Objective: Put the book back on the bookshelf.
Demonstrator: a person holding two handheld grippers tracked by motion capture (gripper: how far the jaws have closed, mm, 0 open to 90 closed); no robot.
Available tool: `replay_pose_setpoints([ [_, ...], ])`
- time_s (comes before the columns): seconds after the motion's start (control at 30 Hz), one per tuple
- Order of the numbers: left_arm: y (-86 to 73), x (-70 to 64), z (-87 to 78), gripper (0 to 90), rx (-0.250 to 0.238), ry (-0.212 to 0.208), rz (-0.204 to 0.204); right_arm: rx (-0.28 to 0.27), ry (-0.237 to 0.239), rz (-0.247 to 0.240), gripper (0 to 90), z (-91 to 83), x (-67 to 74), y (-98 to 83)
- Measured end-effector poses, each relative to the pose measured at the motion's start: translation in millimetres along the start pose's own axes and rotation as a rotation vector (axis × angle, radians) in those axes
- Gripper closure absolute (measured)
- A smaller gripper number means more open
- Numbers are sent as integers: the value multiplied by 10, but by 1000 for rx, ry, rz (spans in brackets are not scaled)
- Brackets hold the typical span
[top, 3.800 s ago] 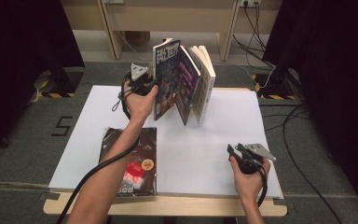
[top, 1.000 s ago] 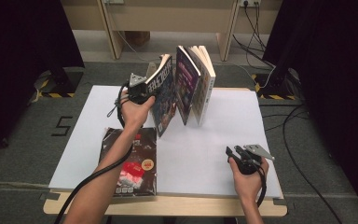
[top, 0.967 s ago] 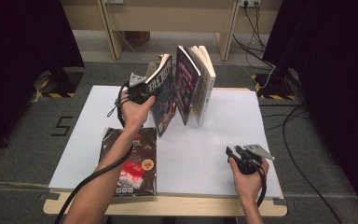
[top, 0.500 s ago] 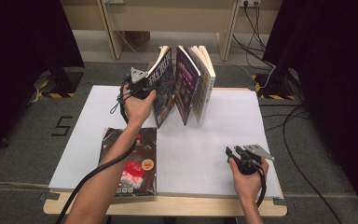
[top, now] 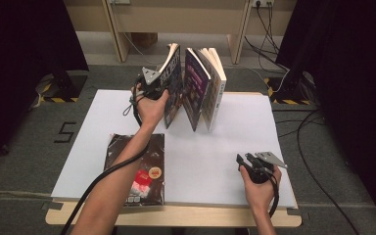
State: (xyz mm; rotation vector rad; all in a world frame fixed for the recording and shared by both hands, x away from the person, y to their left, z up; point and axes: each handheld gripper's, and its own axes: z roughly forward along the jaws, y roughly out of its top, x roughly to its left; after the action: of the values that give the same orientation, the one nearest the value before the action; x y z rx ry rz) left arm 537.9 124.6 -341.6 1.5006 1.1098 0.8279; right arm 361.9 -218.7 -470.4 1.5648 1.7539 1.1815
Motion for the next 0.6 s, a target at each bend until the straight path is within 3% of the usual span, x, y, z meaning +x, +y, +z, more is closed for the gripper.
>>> replay_pose_setpoints([
  [0.13,-29,-23,51,825,-19,14,13,-2,-2,-4,553,3,-13,-2],
  [0.43,-188,-43,176,824,-13,29,-2,5,-1,-14,553,17,-16,-16],
  [0.6,-185,-51,186,823,-12,30,-7,3,-1,-17,553,21,-16,-17],
])
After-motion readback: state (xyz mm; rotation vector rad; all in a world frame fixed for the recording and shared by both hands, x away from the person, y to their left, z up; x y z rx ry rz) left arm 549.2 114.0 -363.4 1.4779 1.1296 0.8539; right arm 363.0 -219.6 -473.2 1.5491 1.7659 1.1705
